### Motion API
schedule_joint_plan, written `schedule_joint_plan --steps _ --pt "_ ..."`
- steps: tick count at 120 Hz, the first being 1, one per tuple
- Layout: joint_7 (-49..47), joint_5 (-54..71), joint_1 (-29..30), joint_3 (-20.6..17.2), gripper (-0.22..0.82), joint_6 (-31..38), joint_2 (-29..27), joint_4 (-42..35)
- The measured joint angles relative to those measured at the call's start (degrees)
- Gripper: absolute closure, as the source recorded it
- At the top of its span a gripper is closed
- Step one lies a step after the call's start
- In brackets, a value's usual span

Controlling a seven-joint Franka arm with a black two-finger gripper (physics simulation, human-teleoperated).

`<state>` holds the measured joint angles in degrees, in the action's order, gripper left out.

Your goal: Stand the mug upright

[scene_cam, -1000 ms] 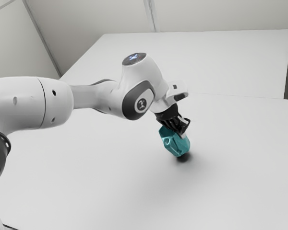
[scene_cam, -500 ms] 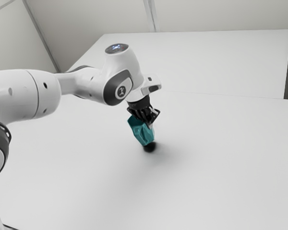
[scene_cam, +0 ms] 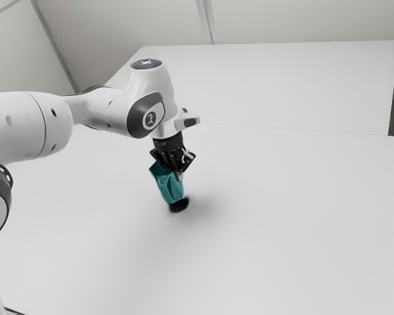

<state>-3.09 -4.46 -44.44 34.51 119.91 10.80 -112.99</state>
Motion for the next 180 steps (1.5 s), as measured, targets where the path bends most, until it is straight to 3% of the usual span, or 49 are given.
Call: schedule_joint_plan --steps 20,120,155,180 --pt "-1.1 0.1 0.0 0.0 0.78 -2.9 0.2 -0.4" --pt "-3.5 0.4 -0.1 -0.3 0.75 -2.0 1.4 -2.6" --pt "-4.3 -1.0 -0.1 -0.4 0.48 -4.9 -0.2 -2.5" --pt "-5.0 -1.8 -0.1 -1.7 0.23 -7.8 -6.2 -1.8"
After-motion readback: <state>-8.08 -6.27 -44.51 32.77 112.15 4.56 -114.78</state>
